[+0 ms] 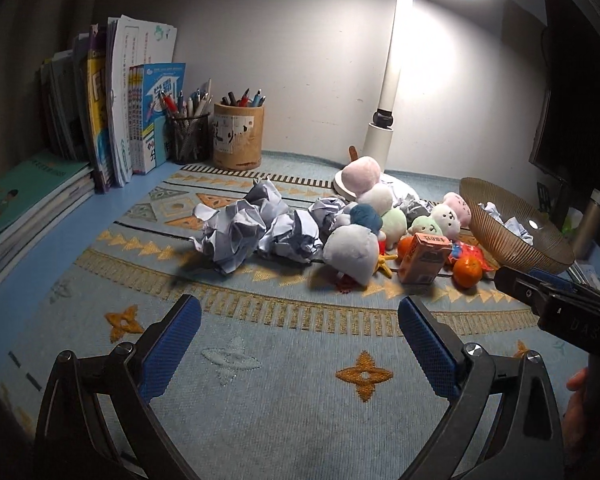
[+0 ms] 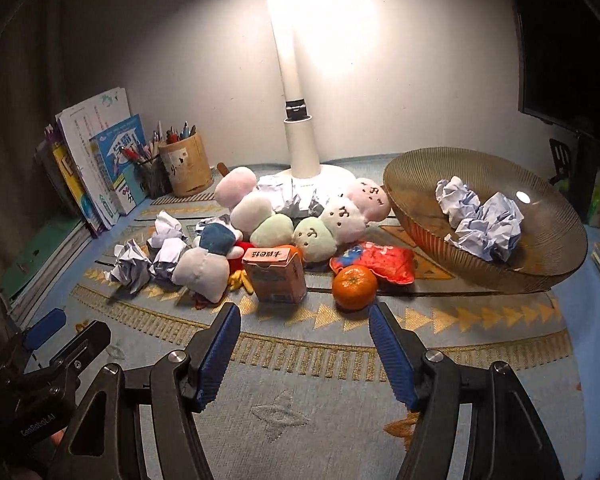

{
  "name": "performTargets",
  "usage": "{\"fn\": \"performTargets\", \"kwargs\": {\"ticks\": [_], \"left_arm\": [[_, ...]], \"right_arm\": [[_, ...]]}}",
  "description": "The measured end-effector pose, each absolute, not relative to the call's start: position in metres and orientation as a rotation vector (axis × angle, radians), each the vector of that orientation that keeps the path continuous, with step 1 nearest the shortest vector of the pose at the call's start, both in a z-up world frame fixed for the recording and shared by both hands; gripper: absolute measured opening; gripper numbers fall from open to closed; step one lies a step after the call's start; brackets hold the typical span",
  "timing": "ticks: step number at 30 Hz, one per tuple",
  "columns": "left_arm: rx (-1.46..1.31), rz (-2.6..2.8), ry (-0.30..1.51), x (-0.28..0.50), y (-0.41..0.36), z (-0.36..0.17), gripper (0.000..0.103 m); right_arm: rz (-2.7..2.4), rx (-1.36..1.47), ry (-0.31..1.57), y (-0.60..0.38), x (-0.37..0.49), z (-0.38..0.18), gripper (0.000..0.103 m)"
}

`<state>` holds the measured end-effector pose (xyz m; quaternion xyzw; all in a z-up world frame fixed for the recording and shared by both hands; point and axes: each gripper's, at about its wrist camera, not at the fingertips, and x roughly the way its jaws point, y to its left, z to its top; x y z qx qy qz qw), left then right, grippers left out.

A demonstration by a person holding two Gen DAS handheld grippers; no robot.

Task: Organize objects
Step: 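Move both tools toward the cluster of paper balls near the books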

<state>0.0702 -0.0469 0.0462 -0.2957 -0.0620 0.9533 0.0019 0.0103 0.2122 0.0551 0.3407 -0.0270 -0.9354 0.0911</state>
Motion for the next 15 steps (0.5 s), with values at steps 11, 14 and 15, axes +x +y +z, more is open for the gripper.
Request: {"fn": "performTargets", "kwargs": {"ticks": [11, 14, 15], "left_arm": [[-0.936, 2.984, -0.406, 0.071, -0.07, 0.034, 0.099], [-0.945, 2.989, -0.403, 0.069, -0.069, 0.033, 0.099], [-0.95, 2.991, -0.394, 0.069, -0.067, 0.033, 0.099]], "right_arm": [[-2.731, 1.069, 0.131, 0.179, -0.004, 0.015, 0.065], [-2.732, 1.058, 0.119, 0.18, -0.004, 0.016, 0.065], [-2.731, 1.06, 0.124, 0.18, -0.004, 0.015, 0.065]]}}
